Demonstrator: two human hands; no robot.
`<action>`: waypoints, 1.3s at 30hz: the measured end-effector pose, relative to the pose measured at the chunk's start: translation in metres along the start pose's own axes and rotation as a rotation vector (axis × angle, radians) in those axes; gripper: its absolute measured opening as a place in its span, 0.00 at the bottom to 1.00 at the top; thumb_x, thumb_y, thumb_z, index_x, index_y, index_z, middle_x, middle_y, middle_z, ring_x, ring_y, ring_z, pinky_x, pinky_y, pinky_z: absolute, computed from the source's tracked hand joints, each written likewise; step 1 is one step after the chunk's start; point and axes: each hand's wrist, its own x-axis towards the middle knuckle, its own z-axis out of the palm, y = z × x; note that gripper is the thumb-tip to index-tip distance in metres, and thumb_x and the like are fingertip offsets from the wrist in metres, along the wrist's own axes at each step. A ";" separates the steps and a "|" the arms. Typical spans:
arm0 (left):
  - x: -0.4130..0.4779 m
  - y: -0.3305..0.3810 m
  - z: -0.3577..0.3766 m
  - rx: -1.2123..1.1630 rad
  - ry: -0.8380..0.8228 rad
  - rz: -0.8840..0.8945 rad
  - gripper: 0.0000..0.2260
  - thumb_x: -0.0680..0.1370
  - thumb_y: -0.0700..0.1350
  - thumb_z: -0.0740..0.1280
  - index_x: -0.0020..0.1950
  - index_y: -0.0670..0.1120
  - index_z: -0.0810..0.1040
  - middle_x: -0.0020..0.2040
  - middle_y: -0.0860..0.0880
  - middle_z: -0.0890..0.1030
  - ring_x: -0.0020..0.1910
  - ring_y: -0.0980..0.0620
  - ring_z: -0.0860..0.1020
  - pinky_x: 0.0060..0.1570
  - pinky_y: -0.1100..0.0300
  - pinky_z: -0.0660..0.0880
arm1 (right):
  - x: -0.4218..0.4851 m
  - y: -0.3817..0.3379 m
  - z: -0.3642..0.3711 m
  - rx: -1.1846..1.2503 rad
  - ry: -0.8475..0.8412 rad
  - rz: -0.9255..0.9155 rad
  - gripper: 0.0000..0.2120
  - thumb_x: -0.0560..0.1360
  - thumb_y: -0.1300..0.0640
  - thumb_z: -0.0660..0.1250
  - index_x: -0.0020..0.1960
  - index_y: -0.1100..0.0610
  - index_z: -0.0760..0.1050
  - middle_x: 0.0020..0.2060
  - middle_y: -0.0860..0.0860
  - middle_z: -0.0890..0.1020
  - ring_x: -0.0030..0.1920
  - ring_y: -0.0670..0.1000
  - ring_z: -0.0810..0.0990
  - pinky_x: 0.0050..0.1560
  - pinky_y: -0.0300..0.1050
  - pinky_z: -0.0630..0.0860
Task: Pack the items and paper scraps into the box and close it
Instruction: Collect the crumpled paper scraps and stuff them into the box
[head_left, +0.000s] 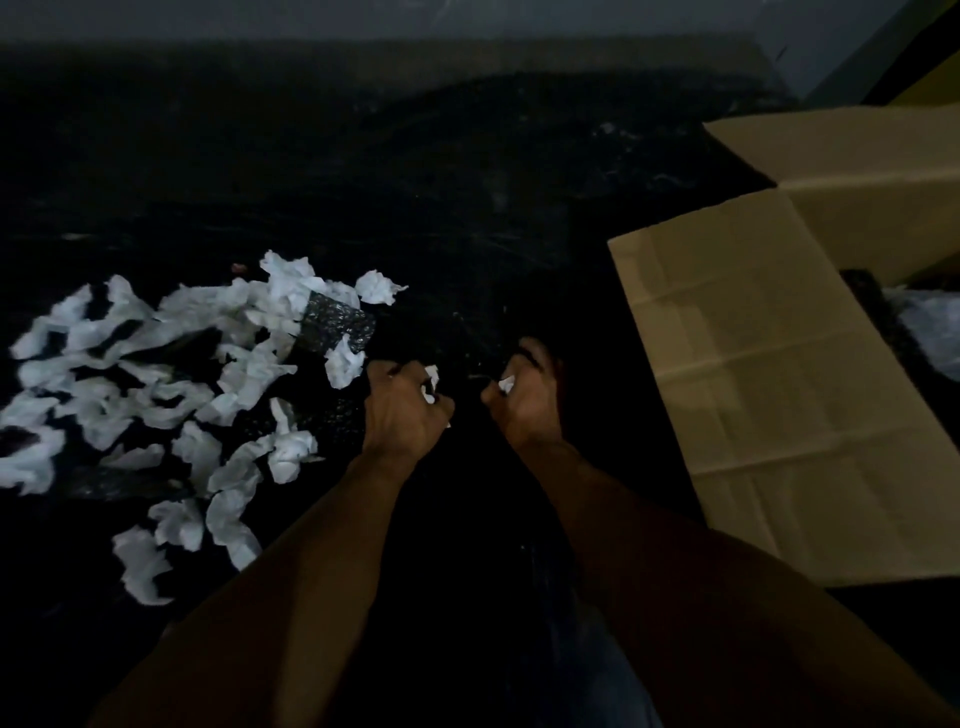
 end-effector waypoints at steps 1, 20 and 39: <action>-0.005 -0.002 -0.004 0.009 -0.013 -0.002 0.11 0.70 0.45 0.72 0.49 0.42 0.79 0.54 0.39 0.76 0.48 0.41 0.78 0.50 0.59 0.71 | -0.002 -0.003 -0.004 0.043 -0.032 -0.015 0.08 0.69 0.56 0.70 0.35 0.55 0.71 0.56 0.56 0.76 0.57 0.58 0.74 0.56 0.50 0.73; -0.044 0.129 -0.181 -0.124 0.299 0.534 0.06 0.72 0.46 0.72 0.48 0.49 0.80 0.52 0.47 0.77 0.50 0.51 0.76 0.50 0.60 0.70 | -0.078 -0.070 -0.209 0.137 0.288 -0.175 0.07 0.76 0.49 0.65 0.47 0.51 0.78 0.45 0.52 0.82 0.46 0.53 0.80 0.46 0.41 0.73; -0.122 0.381 -0.050 -0.312 0.176 0.650 0.12 0.70 0.49 0.73 0.49 0.45 0.78 0.45 0.48 0.78 0.45 0.49 0.77 0.42 0.59 0.73 | -0.084 0.152 -0.408 0.127 0.687 -0.109 0.10 0.78 0.50 0.65 0.41 0.53 0.78 0.37 0.48 0.82 0.38 0.47 0.77 0.39 0.39 0.67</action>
